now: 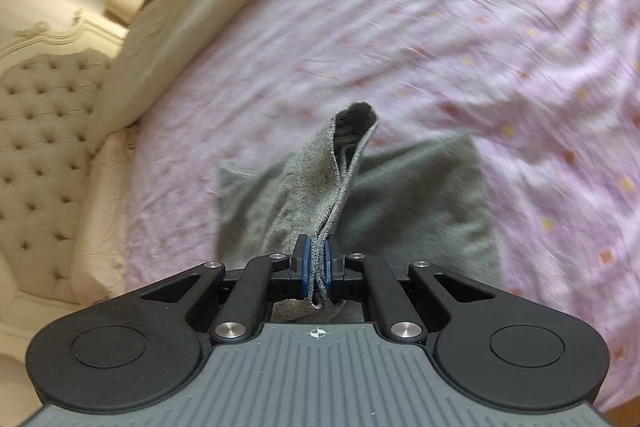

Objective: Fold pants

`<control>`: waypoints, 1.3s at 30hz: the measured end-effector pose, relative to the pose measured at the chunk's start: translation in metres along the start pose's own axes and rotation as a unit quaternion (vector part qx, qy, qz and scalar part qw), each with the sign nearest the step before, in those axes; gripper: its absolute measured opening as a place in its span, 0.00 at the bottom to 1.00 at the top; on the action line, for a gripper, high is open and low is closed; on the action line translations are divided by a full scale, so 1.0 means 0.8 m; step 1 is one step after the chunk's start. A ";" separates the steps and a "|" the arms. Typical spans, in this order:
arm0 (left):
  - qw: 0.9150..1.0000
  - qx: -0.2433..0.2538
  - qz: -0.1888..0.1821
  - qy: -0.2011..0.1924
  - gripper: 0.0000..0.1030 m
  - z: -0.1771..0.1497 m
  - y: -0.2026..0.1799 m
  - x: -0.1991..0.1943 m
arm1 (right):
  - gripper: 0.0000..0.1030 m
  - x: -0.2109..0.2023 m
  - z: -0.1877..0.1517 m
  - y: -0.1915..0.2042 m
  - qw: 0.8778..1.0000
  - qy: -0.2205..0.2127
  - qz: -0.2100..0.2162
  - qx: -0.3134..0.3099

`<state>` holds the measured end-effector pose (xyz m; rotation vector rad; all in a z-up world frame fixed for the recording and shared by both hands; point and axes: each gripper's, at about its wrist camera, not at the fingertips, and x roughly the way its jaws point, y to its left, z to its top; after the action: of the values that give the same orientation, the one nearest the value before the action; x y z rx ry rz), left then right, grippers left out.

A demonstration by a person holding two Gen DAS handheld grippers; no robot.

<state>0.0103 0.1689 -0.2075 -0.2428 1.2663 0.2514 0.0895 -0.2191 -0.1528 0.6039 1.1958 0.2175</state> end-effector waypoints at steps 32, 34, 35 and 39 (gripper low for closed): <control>0.960 0.267 -0.028 -0.086 0.50 0.093 -0.158 -0.053 | 0.45 0.047 0.012 -0.020 0.996 -0.030 -0.057 -0.057; 0.961 0.264 -0.030 -0.073 0.50 0.111 -0.165 -0.040 | 0.45 0.061 0.012 -0.025 0.997 -0.008 -0.058 -0.042; 0.962 0.262 -0.031 -0.067 0.50 0.119 -0.169 -0.034 | 0.45 0.066 0.011 -0.028 0.998 -0.006 -0.057 -0.039; 0.966 0.248 -0.042 -0.054 0.50 0.142 -0.174 -0.024 | 0.44 0.071 0.011 -0.028 0.998 0.011 -0.057 -0.022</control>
<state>0.1518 0.0719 -0.1510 0.1474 1.1671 -0.1274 0.1154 -0.2140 -0.2087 0.4947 1.2406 0.1540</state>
